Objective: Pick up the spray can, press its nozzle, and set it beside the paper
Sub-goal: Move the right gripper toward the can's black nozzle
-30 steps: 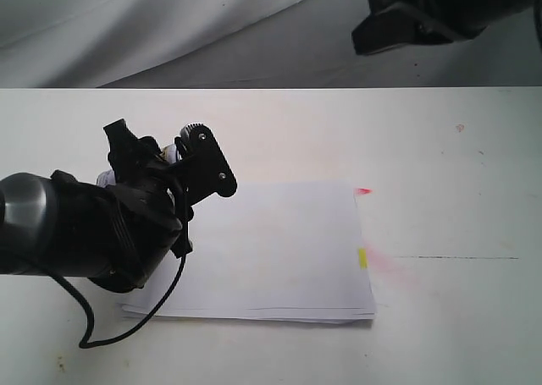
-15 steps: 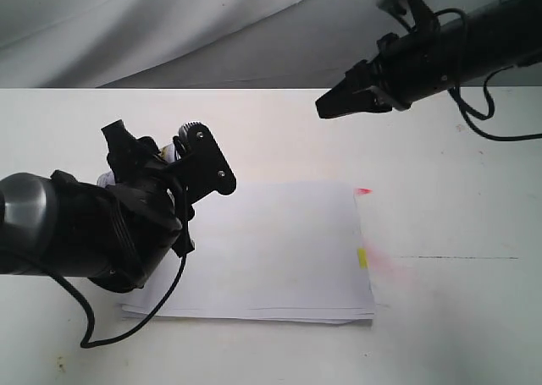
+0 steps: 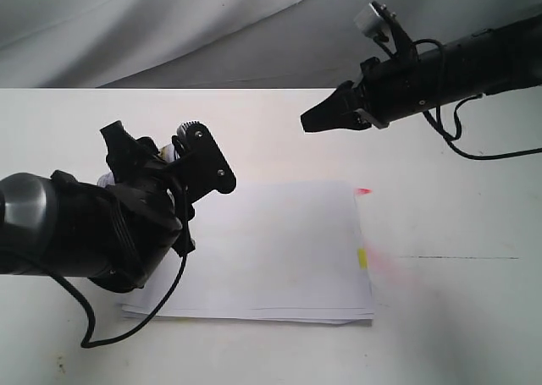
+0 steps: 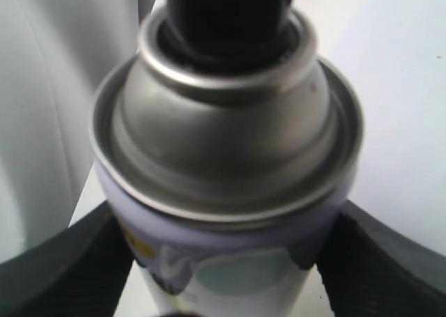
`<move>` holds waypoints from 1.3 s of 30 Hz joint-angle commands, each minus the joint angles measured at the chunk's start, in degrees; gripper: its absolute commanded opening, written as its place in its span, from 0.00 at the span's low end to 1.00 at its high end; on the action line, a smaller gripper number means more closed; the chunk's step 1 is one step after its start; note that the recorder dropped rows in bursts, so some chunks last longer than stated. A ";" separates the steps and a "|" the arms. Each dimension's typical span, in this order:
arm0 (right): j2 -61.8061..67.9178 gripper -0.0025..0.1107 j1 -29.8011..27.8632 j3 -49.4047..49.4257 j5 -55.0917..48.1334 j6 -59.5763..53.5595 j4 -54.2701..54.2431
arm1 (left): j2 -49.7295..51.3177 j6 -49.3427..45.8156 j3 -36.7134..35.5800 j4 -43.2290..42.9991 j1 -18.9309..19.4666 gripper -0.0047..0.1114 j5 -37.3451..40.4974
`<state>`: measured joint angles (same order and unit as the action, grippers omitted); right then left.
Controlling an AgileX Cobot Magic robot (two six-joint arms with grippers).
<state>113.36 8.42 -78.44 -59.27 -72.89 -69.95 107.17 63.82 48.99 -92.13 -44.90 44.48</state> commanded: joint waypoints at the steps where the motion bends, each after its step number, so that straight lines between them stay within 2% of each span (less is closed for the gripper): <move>1: 1.75 0.02 -0.13 -0.29 -1.77 -3.53 -2.48 | -0.56 0.56 0.64 -1.30 -0.30 0.04 2.23; 6: 3.47 0.02 0.87 -0.29 -2.69 -6.42 -5.81 | -0.56 0.56 0.64 -1.30 -0.30 0.04 2.08; 21: 3.56 0.02 7.45 -0.29 -2.04 -6.70 -4.31 | -0.56 -1.39 0.64 -4.24 -0.30 0.04 1.97; 30: 3.56 0.02 9.76 -0.29 2.14 -7.61 -5.76 | -0.56 -1.39 0.64 -4.24 -0.30 0.04 1.97; 34: 3.56 0.02 9.84 -0.39 3.88 -8.96 -9.98 | -0.56 -1.39 0.64 -4.24 -0.30 0.04 1.97; 39: 6.43 0.02 10.27 -8.08 -1.74 -5.10 -7.76 | -0.56 -1.42 0.64 -4.15 -0.30 0.04 2.10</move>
<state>118.85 18.12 -83.39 -58.73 -80.34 -78.75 107.17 62.56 48.99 -94.62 -44.90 44.48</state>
